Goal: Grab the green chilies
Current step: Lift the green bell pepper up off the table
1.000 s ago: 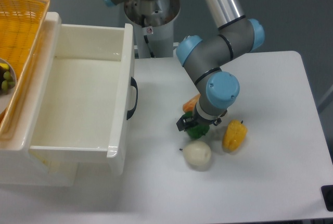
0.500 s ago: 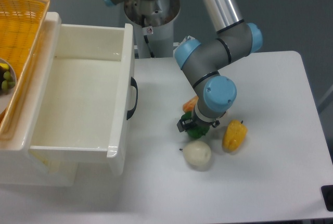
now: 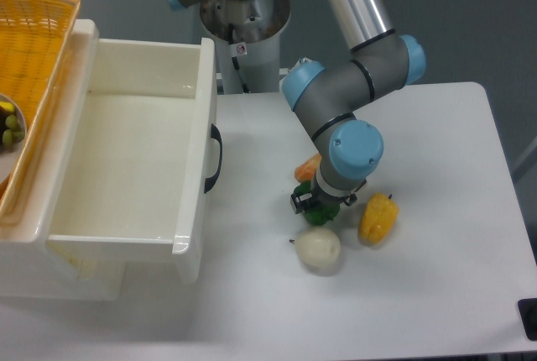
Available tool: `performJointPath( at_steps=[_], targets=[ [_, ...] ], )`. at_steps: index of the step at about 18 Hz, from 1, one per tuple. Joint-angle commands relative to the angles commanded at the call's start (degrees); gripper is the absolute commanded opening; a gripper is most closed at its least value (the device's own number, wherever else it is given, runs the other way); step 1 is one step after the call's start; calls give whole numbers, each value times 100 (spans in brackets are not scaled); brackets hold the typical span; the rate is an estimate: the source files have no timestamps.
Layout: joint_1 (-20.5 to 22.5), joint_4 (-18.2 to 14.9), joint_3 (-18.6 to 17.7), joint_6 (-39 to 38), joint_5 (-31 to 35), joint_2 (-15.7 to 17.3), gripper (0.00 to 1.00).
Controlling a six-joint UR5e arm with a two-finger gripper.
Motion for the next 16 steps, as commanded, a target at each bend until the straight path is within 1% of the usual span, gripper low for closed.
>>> performJointPath(
  at_steps=[1,3,6,10,14,16],
  targets=[
    [-17,0,18,44,79,97,42],
    [-123,-26,140,245,176,159,42],
    [-255,-70,167,894,501,352,42],
    [-229,-70,176,1967,546,721,42],
    [-272,-79,167,2372,546,888,42],
    [-299,-193,176,2757,528,941,41]
  ],
)
